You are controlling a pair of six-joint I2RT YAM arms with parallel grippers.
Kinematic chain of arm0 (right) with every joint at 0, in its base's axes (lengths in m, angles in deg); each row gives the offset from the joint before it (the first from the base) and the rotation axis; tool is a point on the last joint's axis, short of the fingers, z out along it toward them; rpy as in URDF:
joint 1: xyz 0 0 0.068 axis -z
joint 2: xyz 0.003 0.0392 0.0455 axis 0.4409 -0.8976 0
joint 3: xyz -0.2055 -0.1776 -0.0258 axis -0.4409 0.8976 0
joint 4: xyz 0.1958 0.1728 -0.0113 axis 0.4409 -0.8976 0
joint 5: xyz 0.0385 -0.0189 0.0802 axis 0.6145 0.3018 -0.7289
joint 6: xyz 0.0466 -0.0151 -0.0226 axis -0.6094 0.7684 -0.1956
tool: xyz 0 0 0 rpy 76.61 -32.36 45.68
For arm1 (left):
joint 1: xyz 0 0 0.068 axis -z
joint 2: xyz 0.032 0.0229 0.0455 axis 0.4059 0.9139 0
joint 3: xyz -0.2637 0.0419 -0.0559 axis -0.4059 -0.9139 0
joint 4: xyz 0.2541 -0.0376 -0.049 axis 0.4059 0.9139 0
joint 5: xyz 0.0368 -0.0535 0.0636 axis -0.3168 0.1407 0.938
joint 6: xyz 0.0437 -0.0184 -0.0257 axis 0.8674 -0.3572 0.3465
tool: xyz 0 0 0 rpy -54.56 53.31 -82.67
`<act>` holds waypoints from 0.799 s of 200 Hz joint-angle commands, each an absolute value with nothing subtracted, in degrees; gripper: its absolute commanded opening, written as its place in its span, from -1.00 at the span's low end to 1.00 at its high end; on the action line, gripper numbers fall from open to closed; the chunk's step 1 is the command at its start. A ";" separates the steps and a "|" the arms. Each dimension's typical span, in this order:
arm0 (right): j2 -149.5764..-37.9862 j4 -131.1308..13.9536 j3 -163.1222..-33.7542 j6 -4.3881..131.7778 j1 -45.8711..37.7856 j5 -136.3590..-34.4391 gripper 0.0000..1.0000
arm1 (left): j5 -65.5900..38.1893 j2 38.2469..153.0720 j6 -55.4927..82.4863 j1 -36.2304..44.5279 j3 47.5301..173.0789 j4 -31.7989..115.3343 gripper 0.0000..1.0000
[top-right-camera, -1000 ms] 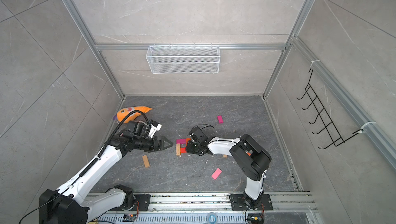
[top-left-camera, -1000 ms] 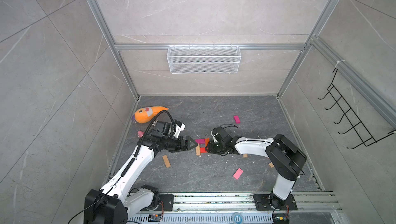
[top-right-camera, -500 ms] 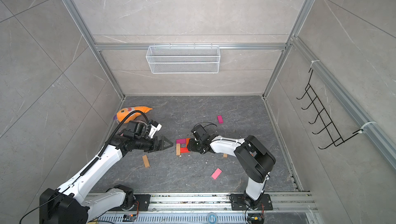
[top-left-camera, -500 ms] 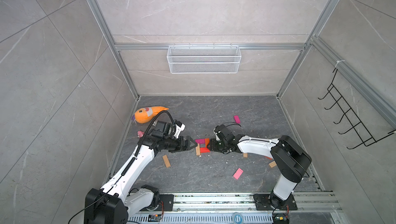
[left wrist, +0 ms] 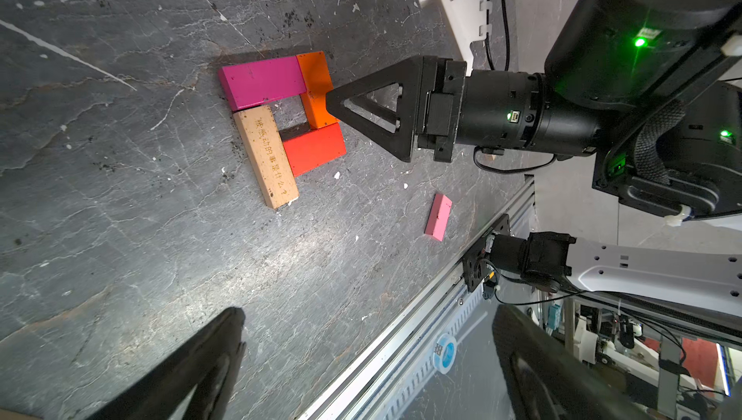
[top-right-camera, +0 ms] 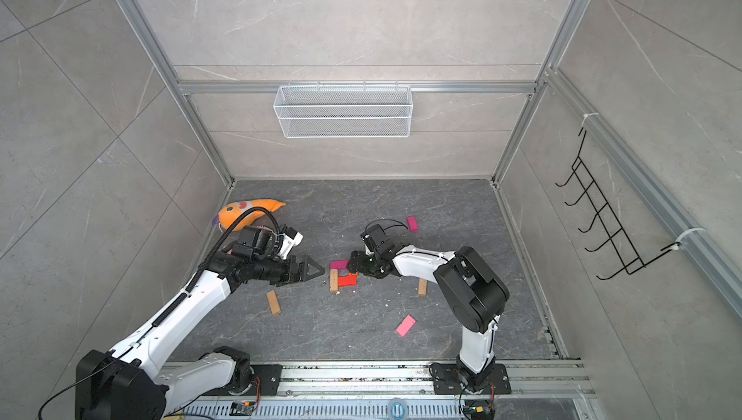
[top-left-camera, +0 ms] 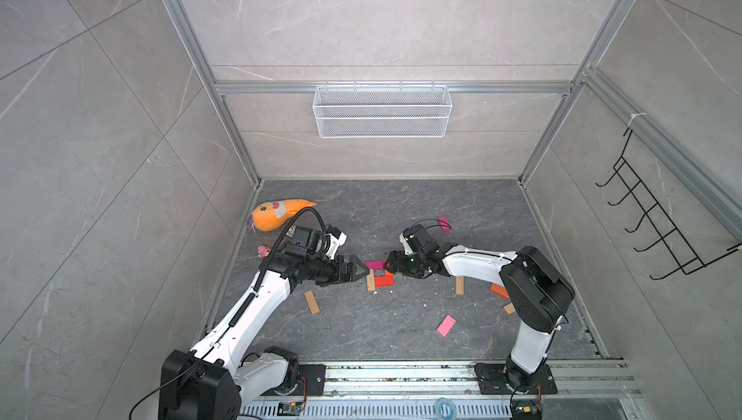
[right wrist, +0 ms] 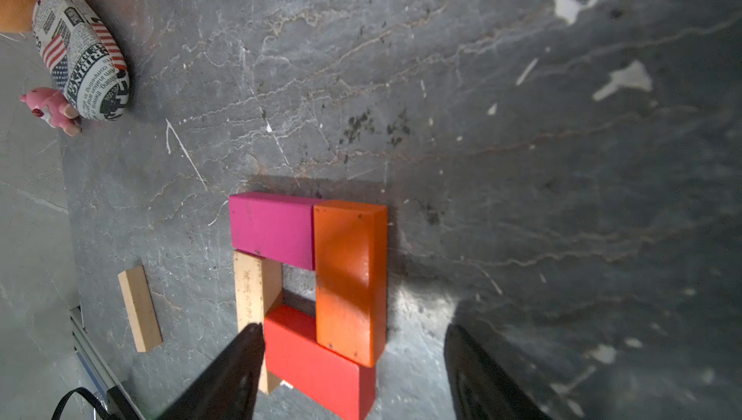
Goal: Assemble the letter p with building blocks
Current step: Assemble the building block at the center of the board, then adjust the building block at the center of the board.
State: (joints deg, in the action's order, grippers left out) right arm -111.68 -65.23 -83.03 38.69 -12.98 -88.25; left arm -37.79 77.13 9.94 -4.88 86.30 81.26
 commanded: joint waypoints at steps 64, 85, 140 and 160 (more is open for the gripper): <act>-115.13 -63.58 -84.89 38.85 -12.72 -91.34 0.48 | -38.02 76.52 11.26 -5.11 87.63 82.39 0.99; -115.69 -63.04 -84.87 38.67 -12.64 -92.06 0.48 | -38.12 76.48 11.28 -5.12 87.65 82.36 0.99; -116.97 -61.93 -84.79 38.02 -12.65 -93.12 0.48 | -38.05 76.59 11.21 -5.12 87.61 82.43 0.99; -117.55 -61.39 -84.79 37.68 -12.70 -93.75 0.48 | -38.04 76.70 11.22 -5.07 87.65 82.43 0.99</act>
